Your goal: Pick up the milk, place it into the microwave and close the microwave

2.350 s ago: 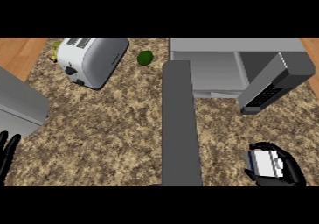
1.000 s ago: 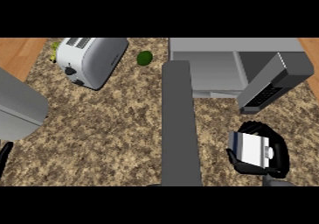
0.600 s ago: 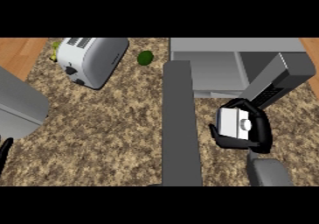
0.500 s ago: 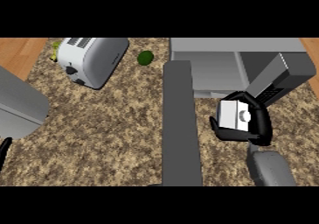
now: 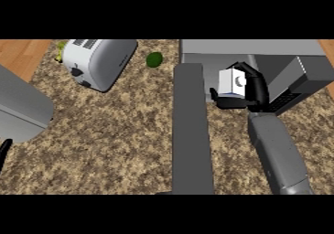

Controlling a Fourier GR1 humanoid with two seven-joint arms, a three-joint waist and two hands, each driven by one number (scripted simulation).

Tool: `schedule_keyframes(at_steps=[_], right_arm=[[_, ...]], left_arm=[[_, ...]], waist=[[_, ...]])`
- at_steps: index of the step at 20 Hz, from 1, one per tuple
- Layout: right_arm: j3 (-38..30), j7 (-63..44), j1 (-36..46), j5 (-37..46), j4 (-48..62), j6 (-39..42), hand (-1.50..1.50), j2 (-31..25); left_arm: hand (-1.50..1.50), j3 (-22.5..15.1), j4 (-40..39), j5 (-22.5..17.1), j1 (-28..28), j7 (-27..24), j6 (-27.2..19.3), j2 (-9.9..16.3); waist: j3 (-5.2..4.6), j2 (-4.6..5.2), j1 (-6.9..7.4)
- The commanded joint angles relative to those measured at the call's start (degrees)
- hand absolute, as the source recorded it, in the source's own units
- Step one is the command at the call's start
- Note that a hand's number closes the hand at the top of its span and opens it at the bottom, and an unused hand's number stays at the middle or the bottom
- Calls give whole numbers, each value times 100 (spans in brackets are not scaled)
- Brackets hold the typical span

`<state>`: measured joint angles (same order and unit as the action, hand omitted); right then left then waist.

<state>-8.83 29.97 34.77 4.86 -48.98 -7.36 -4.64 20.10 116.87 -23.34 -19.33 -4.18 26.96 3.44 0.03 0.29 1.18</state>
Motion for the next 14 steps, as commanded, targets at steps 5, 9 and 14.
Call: schedule_keyframes(at_steps=[5, 9, 14], right_arm=[[-501, 727, 1608, 95, 2428, -165, 150, -355], [-665, 1196, 1893, 174, 3019, -592, 150, -407], [-606, 1422, 2115, 411, 3394, -910, 150, -625]], left_arm=[[-150, 47, -232, -53, -6, -151, 351, 88], [-150, -109, -198, 101, 205, -193, 238, -42], [-150, -185, -240, 42, 393, 2, 184, 20]], waist=[[5, 68, 178], [10, 108, 251], [14, 175, 368]])
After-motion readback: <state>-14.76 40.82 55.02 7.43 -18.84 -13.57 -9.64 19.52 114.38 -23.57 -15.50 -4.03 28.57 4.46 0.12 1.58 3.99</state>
